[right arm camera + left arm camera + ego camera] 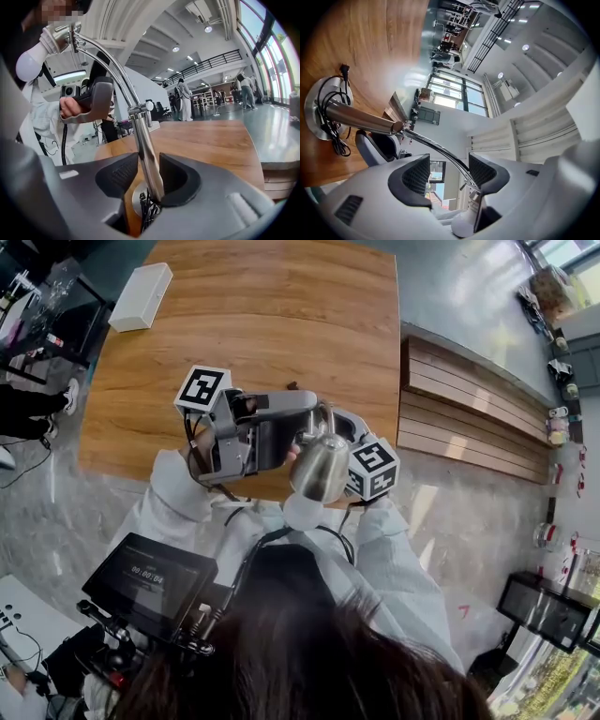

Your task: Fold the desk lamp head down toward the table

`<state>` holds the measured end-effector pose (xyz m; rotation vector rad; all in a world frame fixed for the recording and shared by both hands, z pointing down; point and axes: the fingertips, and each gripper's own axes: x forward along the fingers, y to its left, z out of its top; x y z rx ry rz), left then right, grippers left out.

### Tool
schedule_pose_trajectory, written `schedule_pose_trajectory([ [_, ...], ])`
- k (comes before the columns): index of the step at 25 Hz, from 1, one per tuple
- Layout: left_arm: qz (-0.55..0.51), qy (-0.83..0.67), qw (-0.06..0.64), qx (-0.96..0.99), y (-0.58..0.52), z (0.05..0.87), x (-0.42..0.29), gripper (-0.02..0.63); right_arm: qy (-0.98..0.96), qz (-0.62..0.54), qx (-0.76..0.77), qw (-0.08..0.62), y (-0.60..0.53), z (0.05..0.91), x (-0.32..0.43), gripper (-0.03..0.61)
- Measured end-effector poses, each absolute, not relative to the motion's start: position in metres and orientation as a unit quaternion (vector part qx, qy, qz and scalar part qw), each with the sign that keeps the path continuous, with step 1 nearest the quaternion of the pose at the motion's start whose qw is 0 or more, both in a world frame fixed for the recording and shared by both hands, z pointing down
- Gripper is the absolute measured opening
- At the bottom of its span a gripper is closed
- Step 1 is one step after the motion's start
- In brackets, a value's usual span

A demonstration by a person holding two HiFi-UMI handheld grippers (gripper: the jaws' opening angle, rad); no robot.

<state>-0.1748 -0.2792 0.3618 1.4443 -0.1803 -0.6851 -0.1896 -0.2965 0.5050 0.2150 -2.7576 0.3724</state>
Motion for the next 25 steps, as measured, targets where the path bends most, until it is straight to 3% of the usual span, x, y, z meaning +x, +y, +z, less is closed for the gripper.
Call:
schedule_pose_trajectory([
  [7, -0.287, -0.098, 0.682, 0.666, -0.286, 0.354, -0.171, 0.247, -0.976, 0.113, 0.059, 0.175, -0.297, 0.498, -0.198, 0.117],
  [25, -0.206, -0.145, 0.604, 0.756, -0.26, 0.368, -0.168, 0.166, -0.967, 0.173, 0.034, 0.184, -0.302, 0.505, -0.204, 0.132],
])
